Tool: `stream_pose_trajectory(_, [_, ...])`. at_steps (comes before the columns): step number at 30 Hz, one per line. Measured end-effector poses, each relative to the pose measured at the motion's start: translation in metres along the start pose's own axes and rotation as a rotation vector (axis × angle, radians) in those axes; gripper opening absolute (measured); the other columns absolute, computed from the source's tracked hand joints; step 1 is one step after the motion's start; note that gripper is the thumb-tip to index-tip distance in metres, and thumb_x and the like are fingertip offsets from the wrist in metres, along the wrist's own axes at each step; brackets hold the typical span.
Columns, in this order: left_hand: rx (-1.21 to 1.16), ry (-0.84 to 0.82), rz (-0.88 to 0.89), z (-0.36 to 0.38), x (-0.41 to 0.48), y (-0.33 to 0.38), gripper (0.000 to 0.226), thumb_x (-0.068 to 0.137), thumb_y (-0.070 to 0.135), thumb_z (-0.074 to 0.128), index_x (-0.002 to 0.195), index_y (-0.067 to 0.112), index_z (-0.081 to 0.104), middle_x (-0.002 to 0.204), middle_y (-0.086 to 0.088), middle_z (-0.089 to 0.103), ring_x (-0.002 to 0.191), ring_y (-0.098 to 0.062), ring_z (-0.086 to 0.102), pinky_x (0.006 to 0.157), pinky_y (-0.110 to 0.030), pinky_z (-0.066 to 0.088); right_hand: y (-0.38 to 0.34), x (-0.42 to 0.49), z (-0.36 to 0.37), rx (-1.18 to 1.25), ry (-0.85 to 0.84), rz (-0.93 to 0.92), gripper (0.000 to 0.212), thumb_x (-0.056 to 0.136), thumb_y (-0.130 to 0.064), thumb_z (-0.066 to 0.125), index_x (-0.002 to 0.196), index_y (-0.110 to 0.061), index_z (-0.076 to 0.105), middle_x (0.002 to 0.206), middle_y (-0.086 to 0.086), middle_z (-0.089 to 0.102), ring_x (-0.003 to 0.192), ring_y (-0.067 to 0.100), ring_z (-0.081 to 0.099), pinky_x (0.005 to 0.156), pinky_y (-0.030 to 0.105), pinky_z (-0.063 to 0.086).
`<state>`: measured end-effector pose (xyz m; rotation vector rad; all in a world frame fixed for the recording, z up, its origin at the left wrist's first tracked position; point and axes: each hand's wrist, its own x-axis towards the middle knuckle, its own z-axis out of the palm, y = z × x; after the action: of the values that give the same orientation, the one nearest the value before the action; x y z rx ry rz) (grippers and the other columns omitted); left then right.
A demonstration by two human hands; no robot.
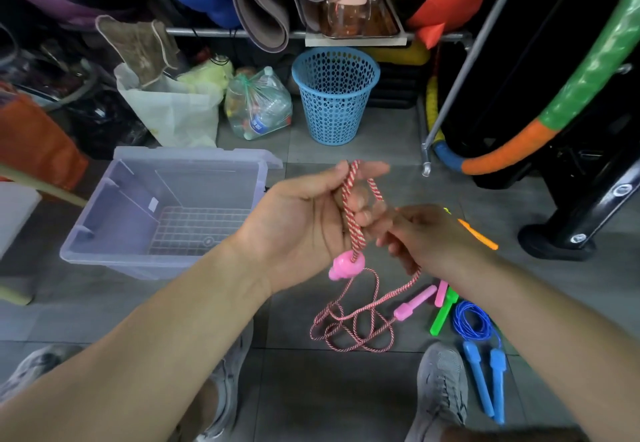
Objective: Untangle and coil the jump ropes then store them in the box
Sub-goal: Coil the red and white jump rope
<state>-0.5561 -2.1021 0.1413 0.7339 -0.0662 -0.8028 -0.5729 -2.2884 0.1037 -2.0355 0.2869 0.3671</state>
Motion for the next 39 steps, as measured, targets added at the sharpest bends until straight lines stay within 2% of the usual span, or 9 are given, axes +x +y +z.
stream_pose_trajectory(6, [0.089,0.208,0.171,-0.007,0.003,0.014,0.038,0.107,0.019,0.036,0.141,0.007,0.048,0.068,-0.005,0.062,0.063,-0.020,0.066,0.089,-0.046,0.059,0.001,-0.015,0.000,-0.371,-0.195,-0.060,0.034,0.101,-0.041,0.047,0.077,-0.018,0.057,0.059,-0.008,0.064,0.053,0.010,0.060,0.050,0.024,0.051])
stream_pose_trajectory(10, [0.186,0.241,0.185,-0.017,0.002,0.017,0.037,0.106,0.010,0.034,0.140,0.013,0.049,0.108,-0.013,0.075,0.096,-0.027,0.074,0.095,-0.040,0.057,0.007,-0.025,0.002,-0.663,-0.296,-0.281,0.021,0.100,-0.041,0.047,0.086,-0.025,0.050,0.067,-0.006,0.055,0.065,0.013,0.055,0.069,0.039,0.050])
stream_pose_trajectory(16, [0.422,0.354,0.165,-0.027,0.005,0.003,0.038,0.104,0.005,0.043,0.140,0.014,0.051,0.130,-0.002,0.068,0.117,-0.021,0.067,0.106,-0.040,0.048,-0.011,-0.040,0.004,-0.690,-0.367,-0.500,0.015,0.094,-0.041,0.056,0.089,-0.027,0.060,0.069,-0.011,0.060,0.069,0.006,0.056,0.061,0.022,0.043])
stream_pose_trajectory(21, [0.816,0.206,0.001,-0.026,-0.005,-0.016,0.026,0.105,0.013,0.046,0.126,0.017,0.062,0.117,0.003,0.073,0.093,-0.020,0.070,0.080,-0.036,0.047,-0.028,-0.040,-0.019,-0.292,-0.227,-0.510,0.020,0.091,-0.026,0.066,0.072,-0.021,0.063,0.061,-0.002,0.058,0.058,0.013,0.056,0.057,0.030,0.049])
stream_pose_trajectory(24, [0.656,0.046,-0.137,-0.016,-0.011,-0.019,0.034,0.103,0.022,0.046,0.133,0.009,0.056,0.116,-0.015,0.072,0.085,-0.033,0.069,0.091,-0.049,0.048,-0.031,-0.030,-0.033,-0.003,-0.016,-0.533,0.013,0.090,-0.020,0.072,0.077,-0.021,0.070,0.065,0.000,0.062,0.062,0.018,0.053,0.060,0.027,0.043])
stream_pose_trajectory(29, [0.346,-0.170,-0.201,-0.010,-0.012,-0.011,0.046,0.101,0.019,0.044,0.143,0.000,0.047,0.096,-0.022,0.071,0.065,-0.022,0.066,0.108,-0.071,0.029,-0.024,-0.008,-0.035,0.152,0.201,-0.412,0.009,0.092,-0.024,0.069,0.083,-0.021,0.071,0.055,-0.011,0.055,0.056,0.007,0.051,0.055,0.017,0.045])
stream_pose_trajectory(33, [0.113,-0.159,-0.072,-0.007,-0.008,0.001,0.046,0.100,0.016,0.043,0.143,0.000,0.047,0.077,-0.010,0.069,0.066,-0.020,0.068,0.107,-0.063,0.041,-0.012,0.000,-0.021,0.056,0.049,-0.283,0.026,0.100,-0.024,0.056,0.079,-0.025,0.072,0.057,-0.007,0.056,0.054,0.017,0.053,0.061,0.044,0.051])
stream_pose_trajectory(36, [0.030,0.036,0.079,-0.007,0.000,0.007,0.046,0.101,0.019,0.041,0.145,0.003,0.044,0.088,-0.012,0.073,0.078,-0.025,0.073,0.097,-0.050,0.054,-0.010,-0.006,-0.009,-0.162,-0.083,-0.291,0.034,0.101,-0.026,0.054,0.073,-0.040,0.068,0.058,-0.008,0.061,0.052,0.020,0.057,0.060,0.045,0.054])
stream_pose_trajectory(39, [0.074,0.204,0.218,-0.014,0.006,0.012,0.042,0.105,0.021,0.036,0.145,0.008,0.041,0.112,-0.015,0.074,0.102,-0.031,0.073,0.099,-0.045,0.053,-0.016,-0.022,-0.009,-0.372,-0.243,-0.287,0.025,0.097,-0.037,0.058,0.078,-0.024,0.065,0.059,-0.002,0.056,0.059,0.021,0.063,0.060,0.041,0.054])
